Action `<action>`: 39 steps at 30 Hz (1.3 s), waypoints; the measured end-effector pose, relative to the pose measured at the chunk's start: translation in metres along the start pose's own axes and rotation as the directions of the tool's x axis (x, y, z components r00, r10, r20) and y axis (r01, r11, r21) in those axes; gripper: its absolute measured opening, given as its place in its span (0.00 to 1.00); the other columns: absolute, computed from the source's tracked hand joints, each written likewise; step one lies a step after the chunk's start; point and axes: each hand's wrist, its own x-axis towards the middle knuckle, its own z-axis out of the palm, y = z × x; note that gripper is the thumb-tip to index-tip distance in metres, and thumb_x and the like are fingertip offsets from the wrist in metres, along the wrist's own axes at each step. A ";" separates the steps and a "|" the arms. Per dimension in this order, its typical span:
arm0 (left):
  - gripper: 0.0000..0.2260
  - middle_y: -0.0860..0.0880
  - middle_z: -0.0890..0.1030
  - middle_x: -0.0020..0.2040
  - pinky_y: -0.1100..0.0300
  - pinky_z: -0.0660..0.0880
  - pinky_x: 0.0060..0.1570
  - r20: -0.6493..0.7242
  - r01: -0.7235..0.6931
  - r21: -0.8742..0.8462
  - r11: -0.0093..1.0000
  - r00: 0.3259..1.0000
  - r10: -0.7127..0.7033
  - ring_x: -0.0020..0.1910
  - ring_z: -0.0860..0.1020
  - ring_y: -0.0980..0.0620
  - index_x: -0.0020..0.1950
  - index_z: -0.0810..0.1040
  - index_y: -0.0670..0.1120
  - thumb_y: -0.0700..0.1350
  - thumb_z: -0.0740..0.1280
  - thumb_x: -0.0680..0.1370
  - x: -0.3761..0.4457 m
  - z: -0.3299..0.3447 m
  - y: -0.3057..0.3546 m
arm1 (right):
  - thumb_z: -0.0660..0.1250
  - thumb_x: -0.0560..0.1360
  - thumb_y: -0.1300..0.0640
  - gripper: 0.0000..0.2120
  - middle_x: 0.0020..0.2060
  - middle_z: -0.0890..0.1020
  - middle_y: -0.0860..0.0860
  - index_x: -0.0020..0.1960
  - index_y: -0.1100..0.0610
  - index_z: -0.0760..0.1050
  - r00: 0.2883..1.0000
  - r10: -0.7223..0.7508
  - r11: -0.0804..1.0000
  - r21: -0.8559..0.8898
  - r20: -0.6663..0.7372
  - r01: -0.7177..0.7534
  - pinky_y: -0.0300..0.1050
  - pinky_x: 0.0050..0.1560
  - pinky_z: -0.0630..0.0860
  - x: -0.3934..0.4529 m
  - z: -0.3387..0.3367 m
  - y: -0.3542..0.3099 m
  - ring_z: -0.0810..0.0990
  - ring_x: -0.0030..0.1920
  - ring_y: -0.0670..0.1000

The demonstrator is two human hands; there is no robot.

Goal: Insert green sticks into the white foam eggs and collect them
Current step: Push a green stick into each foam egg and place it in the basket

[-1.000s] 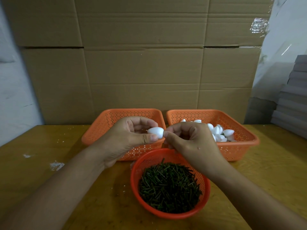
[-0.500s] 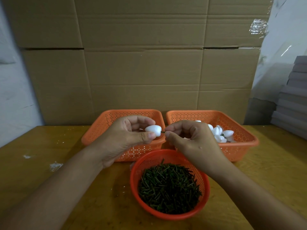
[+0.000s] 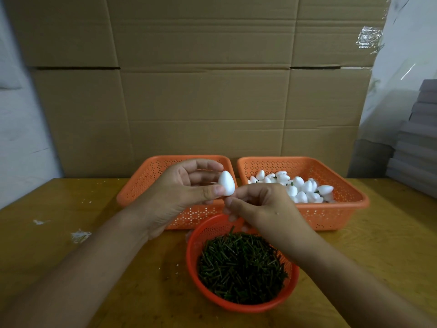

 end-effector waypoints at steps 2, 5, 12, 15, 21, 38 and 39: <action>0.13 0.44 0.86 0.54 0.63 0.80 0.42 -0.004 -0.007 -0.008 1.000 1.000 0.007 0.49 0.84 0.52 0.51 0.85 0.55 0.42 0.77 0.69 0.000 0.001 0.000 | 0.69 0.78 0.62 0.08 0.32 0.84 0.48 0.42 0.58 0.83 0.999 0.050 0.995 0.091 0.008 -0.051 0.35 0.30 0.74 -0.002 0.002 -0.002 0.81 0.32 0.41; 0.13 0.45 0.86 0.55 0.63 0.79 0.42 -0.007 -0.016 0.000 1.000 1.000 0.016 0.49 0.84 0.54 0.52 0.85 0.54 0.44 0.78 0.68 0.000 0.001 0.000 | 0.70 0.78 0.60 0.07 0.31 0.83 0.48 0.42 0.59 0.82 0.997 0.070 0.985 0.163 -0.030 -0.064 0.34 0.29 0.73 -0.003 0.004 -0.004 0.79 0.30 0.40; 0.16 0.48 0.86 0.54 0.64 0.79 0.41 -0.032 -0.041 0.045 0.998 0.999 0.042 0.46 0.84 0.54 0.54 0.83 0.51 0.46 0.78 0.68 -0.001 0.007 0.000 | 0.73 0.75 0.58 0.08 0.29 0.81 0.52 0.37 0.57 0.82 0.991 0.089 0.984 0.163 -0.102 -0.071 0.37 0.28 0.72 -0.003 0.006 -0.006 0.76 0.27 0.45; 0.18 0.47 0.86 0.52 0.63 0.79 0.39 -0.045 -0.065 0.082 0.995 0.997 0.069 0.43 0.84 0.54 0.56 0.82 0.48 0.46 0.79 0.68 -0.002 0.010 0.000 | 0.74 0.75 0.57 0.11 0.28 0.81 0.55 0.34 0.54 0.82 0.991 0.080 0.988 0.137 -0.109 -0.065 0.41 0.29 0.70 -0.003 0.007 -0.005 0.74 0.28 0.50; 0.12 0.46 0.86 0.52 0.64 0.79 0.39 -0.032 -0.065 0.098 0.993 0.997 0.068 0.45 0.84 0.53 0.51 0.85 0.52 0.48 0.78 0.69 -0.003 0.010 0.001 | 0.72 0.76 0.57 0.11 0.28 0.82 0.52 0.35 0.55 0.82 0.997 0.042 0.995 0.089 -0.063 -0.037 0.42 0.31 0.73 -0.005 0.005 -0.009 0.77 0.29 0.47; 0.16 0.36 0.77 0.53 0.65 0.76 0.34 0.104 0.117 -0.189 0.975 0.990 -0.098 0.31 0.76 0.58 0.53 0.86 0.48 0.46 0.77 0.66 -0.002 0.003 0.002 | 0.67 0.79 0.61 0.12 0.33 0.83 0.50 0.38 0.56 0.81 0.983 0.098 0.941 0.306 0.156 -0.142 0.35 0.31 0.73 -0.007 0.001 -0.015 0.79 0.33 0.44; 0.16 0.35 0.77 0.53 0.65 0.76 0.34 0.106 0.117 -0.190 0.975 0.990 -0.098 0.31 0.76 0.58 0.53 0.86 0.48 0.46 0.77 0.66 -0.002 0.003 0.002 | 0.67 0.79 0.61 0.12 0.33 0.83 0.50 0.37 0.55 0.81 0.982 0.101 0.939 0.310 0.161 -0.147 0.35 0.31 0.73 -0.006 0.001 -0.015 0.79 0.33 0.44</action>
